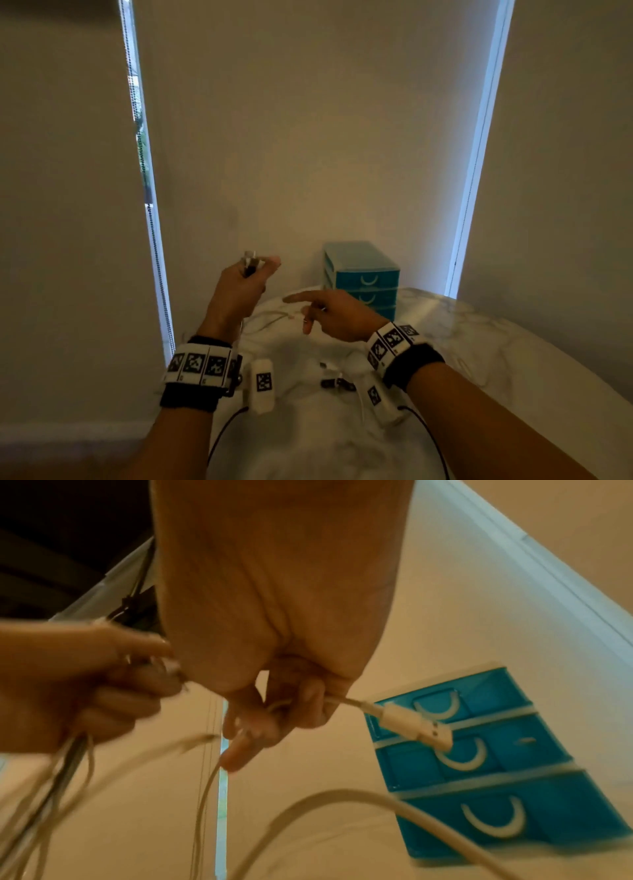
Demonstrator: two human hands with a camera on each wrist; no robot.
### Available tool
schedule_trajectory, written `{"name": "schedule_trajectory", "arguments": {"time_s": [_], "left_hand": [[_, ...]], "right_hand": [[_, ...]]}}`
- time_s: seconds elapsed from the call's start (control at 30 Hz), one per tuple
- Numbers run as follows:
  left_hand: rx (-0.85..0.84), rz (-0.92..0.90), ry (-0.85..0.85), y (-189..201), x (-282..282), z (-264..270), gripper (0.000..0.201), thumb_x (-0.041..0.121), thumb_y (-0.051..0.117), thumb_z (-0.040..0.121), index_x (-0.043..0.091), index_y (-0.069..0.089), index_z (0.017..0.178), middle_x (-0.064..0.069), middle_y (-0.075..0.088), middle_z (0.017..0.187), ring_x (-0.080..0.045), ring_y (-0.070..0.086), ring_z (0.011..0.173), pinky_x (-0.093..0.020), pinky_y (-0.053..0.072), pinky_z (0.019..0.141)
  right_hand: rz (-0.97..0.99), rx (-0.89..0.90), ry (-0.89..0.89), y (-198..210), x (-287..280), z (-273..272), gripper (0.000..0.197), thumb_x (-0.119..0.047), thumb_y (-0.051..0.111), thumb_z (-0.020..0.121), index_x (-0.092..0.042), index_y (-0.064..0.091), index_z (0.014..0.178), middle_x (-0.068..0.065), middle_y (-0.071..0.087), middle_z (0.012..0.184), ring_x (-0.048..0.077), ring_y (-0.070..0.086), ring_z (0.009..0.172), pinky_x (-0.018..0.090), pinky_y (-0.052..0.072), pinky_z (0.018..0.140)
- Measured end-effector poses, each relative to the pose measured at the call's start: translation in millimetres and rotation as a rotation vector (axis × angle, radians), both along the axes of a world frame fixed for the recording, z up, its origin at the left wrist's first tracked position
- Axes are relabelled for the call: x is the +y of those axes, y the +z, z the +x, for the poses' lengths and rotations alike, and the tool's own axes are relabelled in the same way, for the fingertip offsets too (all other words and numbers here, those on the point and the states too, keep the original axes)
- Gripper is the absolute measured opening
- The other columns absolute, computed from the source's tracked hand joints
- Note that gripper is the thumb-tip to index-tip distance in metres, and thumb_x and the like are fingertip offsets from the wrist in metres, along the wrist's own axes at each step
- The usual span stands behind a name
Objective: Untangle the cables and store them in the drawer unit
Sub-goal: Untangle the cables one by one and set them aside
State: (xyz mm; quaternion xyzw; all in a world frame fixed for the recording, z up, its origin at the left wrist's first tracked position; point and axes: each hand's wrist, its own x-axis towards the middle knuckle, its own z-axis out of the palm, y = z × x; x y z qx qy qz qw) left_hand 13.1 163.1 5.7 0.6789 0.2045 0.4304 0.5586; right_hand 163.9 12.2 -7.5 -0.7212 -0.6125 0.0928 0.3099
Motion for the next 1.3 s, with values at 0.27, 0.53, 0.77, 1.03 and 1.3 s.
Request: {"name": "schedule_trajectory", "arguments": {"time_s": [0.27, 0.53, 0.77, 1.03, 1.3], "left_hand": [[0.465, 0.312, -0.183, -21, -3, 30, 0.04, 0.056, 0.065, 0.099, 0.021, 0.076, 0.117, 0.003, 0.061, 0.078, -0.009, 0.051, 0.062, -0.019, 0.038, 0.047], [0.979, 0.499, -0.121, -46, 33, 50, 0.052, 0.062, 0.068, 0.094, 0.01, 0.066, 0.096, -0.012, 0.071, 0.099, -0.029, 0.067, 0.091, -0.033, 0.045, 0.073], [1.237, 0.507, -0.055, -68, 37, 42, 0.053, 0.051, 0.067, 0.1, 0.008, 0.06, 0.129, -0.011, 0.072, 0.125, -0.028, 0.067, 0.111, -0.031, 0.048, 0.086], [1.164, 0.292, -0.127, -66, 41, 41, 0.029, 0.03, 0.066, 0.101, 0.001, 0.065, 0.104, -0.006, 0.064, 0.074, -0.021, 0.057, 0.063, -0.029, 0.047, 0.061], [0.879, -0.072, -0.197, -71, 51, 32, 0.028, 0.028, 0.063, 0.107, 0.0, 0.062, 0.104, -0.004, 0.058, 0.065, -0.018, 0.048, 0.05, -0.027, 0.039, 0.045]], "right_hand": [[0.37, 0.237, -0.302, -12, -21, 30, 0.011, -0.027, 0.05, 0.114, -0.017, 0.055, 0.114, -0.005, 0.082, 0.094, -0.003, 0.06, 0.062, 0.023, 0.047, 0.068], [0.685, 0.562, -0.602, -6, -49, 48, 0.015, -0.02, 0.053, 0.109, -0.018, 0.065, 0.117, -0.005, 0.076, 0.09, 0.011, 0.067, 0.089, 0.028, 0.05, 0.074], [0.643, 0.583, -0.574, -13, -59, 40, 0.014, -0.018, 0.058, 0.104, -0.02, 0.068, 0.114, -0.006, 0.07, 0.098, 0.017, 0.066, 0.093, 0.027, 0.05, 0.069], [-0.322, -0.14, -0.137, -40, -12, -44, 0.044, -0.07, 0.074, 0.087, -0.03, 0.081, 0.103, -0.016, 0.067, 0.076, 0.006, 0.063, 0.073, 0.028, 0.053, 0.072], [-0.428, -0.077, -0.021, -44, 25, -65, 0.033, -0.044, 0.071, 0.099, -0.022, 0.078, 0.123, -0.001, 0.071, 0.109, 0.019, 0.061, 0.102, 0.032, 0.046, 0.091]]}}
